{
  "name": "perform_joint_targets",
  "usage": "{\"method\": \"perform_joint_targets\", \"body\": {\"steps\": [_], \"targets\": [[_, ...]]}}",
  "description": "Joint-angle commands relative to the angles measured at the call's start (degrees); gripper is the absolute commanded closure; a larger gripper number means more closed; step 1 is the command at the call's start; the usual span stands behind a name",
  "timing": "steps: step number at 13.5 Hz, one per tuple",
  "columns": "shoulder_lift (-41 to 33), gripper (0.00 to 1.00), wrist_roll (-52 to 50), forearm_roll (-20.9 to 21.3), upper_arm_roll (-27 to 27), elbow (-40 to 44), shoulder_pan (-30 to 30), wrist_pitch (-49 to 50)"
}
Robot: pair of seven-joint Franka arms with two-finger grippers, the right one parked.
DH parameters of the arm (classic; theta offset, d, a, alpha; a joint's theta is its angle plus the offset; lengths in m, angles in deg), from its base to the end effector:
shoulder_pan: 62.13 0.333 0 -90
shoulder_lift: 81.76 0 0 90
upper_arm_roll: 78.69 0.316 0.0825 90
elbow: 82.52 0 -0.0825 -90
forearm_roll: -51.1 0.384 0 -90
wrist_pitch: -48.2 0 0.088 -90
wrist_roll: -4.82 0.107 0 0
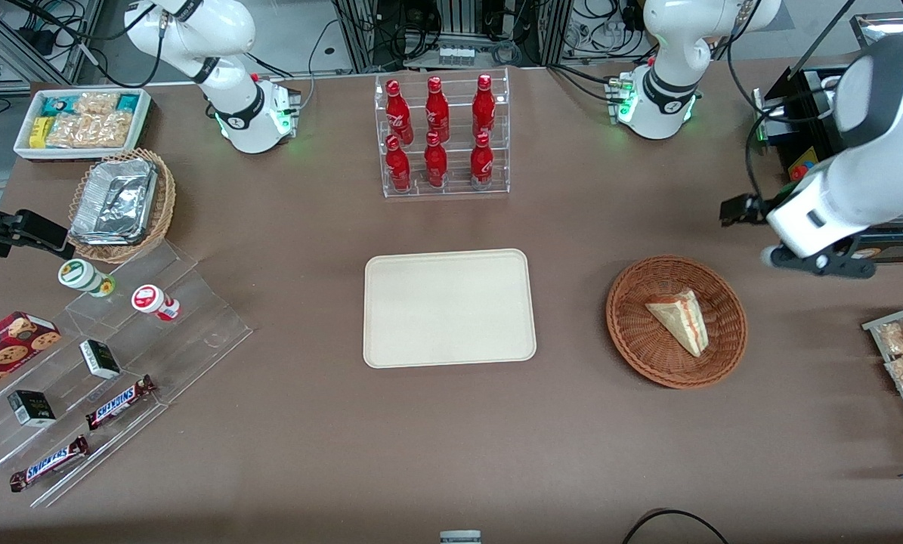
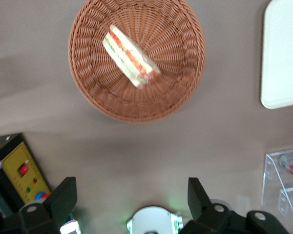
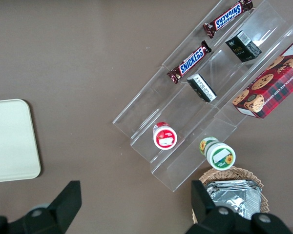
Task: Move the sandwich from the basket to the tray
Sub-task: 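Move the left gripper over the sandwich in the wicker basket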
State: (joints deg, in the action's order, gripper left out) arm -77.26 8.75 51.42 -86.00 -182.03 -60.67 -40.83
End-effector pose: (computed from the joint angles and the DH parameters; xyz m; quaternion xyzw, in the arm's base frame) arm 0.5542 -0.0542 0.5029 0.9878 -0.0853 -0.1301 0.0000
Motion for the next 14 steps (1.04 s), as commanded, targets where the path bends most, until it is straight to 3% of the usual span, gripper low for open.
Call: {"method": "perform_joint_targets", "body": {"steps": [1, 7, 10, 14], "targets": [[-0.98, 0.0, -0.93, 0.03, 0.63, -8.22, -0.67, -10.06], [-0.02, 0.0, -7.68, 0.12, 0.63, -20.45, -0.67, -30.55], [0.69, 0.0, -19.88, 0.04, 0.54, -23.18, -0.76, -36.89], [2.44, 0.0, -43.6, 0.04, 0.54, -26.88, -0.93, -48.49]]}}
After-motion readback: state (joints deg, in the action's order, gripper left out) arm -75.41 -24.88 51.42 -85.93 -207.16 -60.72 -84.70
